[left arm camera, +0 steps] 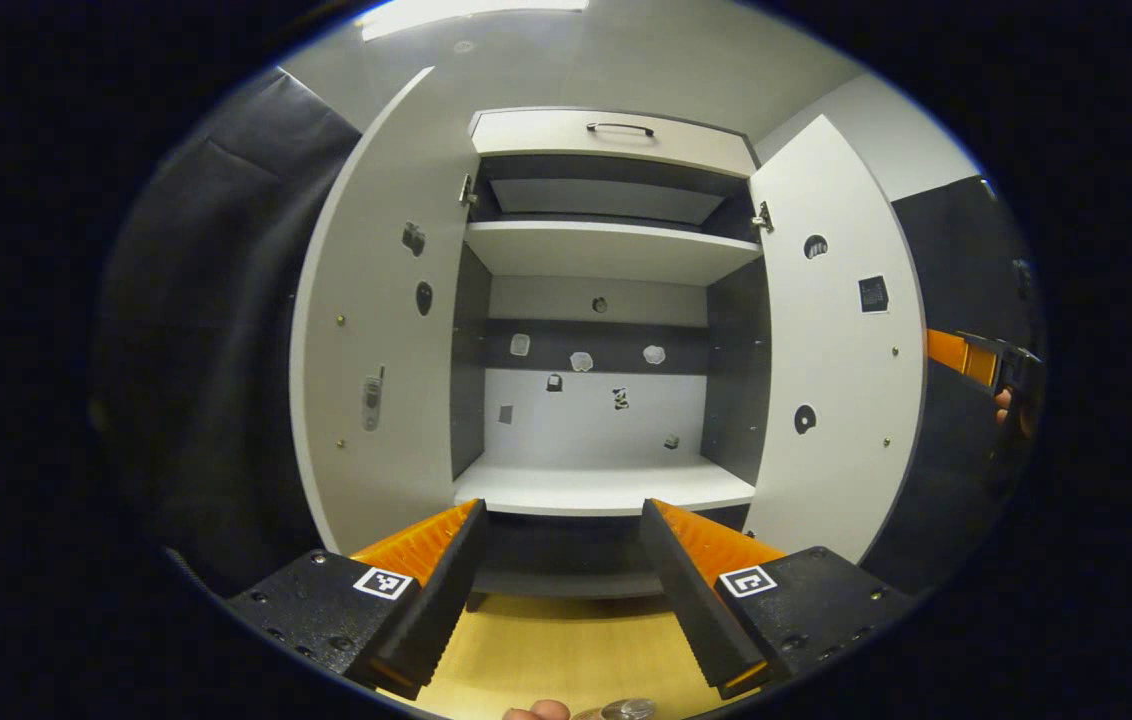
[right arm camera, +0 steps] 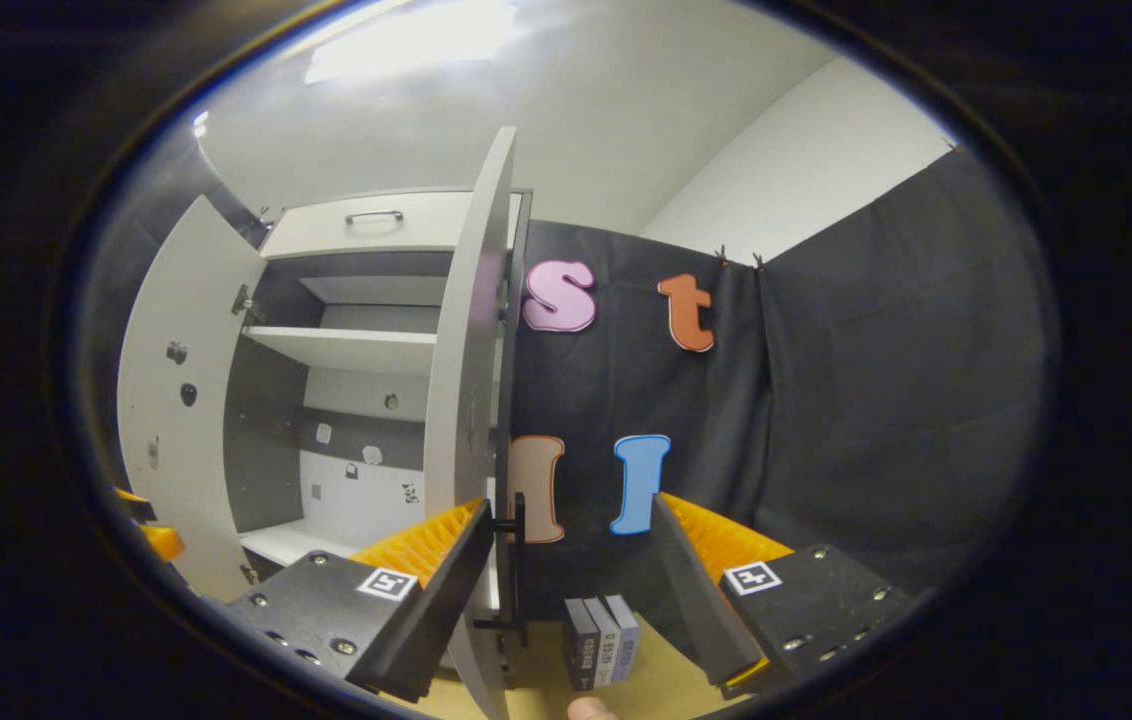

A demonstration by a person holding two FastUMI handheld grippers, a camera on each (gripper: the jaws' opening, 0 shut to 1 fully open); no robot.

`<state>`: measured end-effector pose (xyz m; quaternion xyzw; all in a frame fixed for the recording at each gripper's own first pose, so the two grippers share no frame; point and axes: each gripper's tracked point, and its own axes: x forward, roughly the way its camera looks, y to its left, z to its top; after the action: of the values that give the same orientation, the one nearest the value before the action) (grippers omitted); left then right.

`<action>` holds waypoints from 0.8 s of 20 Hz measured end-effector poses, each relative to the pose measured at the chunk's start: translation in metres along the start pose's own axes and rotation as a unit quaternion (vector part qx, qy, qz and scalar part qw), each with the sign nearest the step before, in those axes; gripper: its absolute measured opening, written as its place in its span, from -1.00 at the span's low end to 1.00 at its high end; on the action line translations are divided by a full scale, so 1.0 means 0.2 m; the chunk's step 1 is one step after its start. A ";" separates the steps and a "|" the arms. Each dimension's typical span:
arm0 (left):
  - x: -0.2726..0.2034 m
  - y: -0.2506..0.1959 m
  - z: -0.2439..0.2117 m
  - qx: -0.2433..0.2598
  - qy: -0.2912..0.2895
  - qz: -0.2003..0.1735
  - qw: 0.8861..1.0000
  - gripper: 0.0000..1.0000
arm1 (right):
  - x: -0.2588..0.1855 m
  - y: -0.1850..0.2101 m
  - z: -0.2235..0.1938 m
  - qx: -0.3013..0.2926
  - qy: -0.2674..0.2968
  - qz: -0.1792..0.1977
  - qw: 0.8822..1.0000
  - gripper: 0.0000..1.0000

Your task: Grasp the bottle in the cabinet with the left hand and place it on the coaster, then close the right door with the right hand and the left door with the left hand.

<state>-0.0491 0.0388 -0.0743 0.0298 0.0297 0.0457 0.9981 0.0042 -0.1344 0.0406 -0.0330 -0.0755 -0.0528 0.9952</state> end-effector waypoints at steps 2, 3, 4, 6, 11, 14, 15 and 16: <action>-0.03 0.10 0.04 0.005 -0.002 0.020 1.000 0.92 | -0.01 0.01 0.00 0.000 0.000 -0.007 1.000 0.92; -0.04 0.15 0.06 0.006 -0.003 0.030 1.000 0.92 | -0.01 0.01 0.00 0.001 0.000 -0.010 1.000 0.84; -0.05 0.20 0.07 0.006 -0.004 0.041 0.999 0.92 | -0.01 0.02 0.00 0.001 0.001 -0.013 1.000 0.91; -0.08 0.30 0.10 0.006 -0.008 0.059 0.998 0.92 | -0.02 0.02 0.00 0.002 0.001 -0.021 1.000 0.91; -0.11 0.48 0.16 0.006 -0.017 0.091 0.996 0.92 | -0.03 0.04 0.00 0.012 0.004 -0.033 0.999 0.91; -0.11 0.56 0.18 0.001 -0.024 0.104 0.994 0.92 | -0.03 0.07 0.00 0.013 0.005 -0.031 0.999 0.84; -0.12 0.58 0.19 -0.001 -0.025 0.108 0.994 0.92 | -0.04 0.08 0.00 0.013 0.004 -0.030 0.999 0.84; -0.12 0.59 0.20 -0.004 -0.029 0.112 0.993 0.92 | -0.04 0.09 0.01 0.013 0.004 -0.029 0.999 0.91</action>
<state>-0.0803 0.1527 -0.0263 0.0302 -0.0026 0.1561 0.9873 -0.0021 -0.1163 0.0399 -0.0180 -0.0732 -0.0813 0.9938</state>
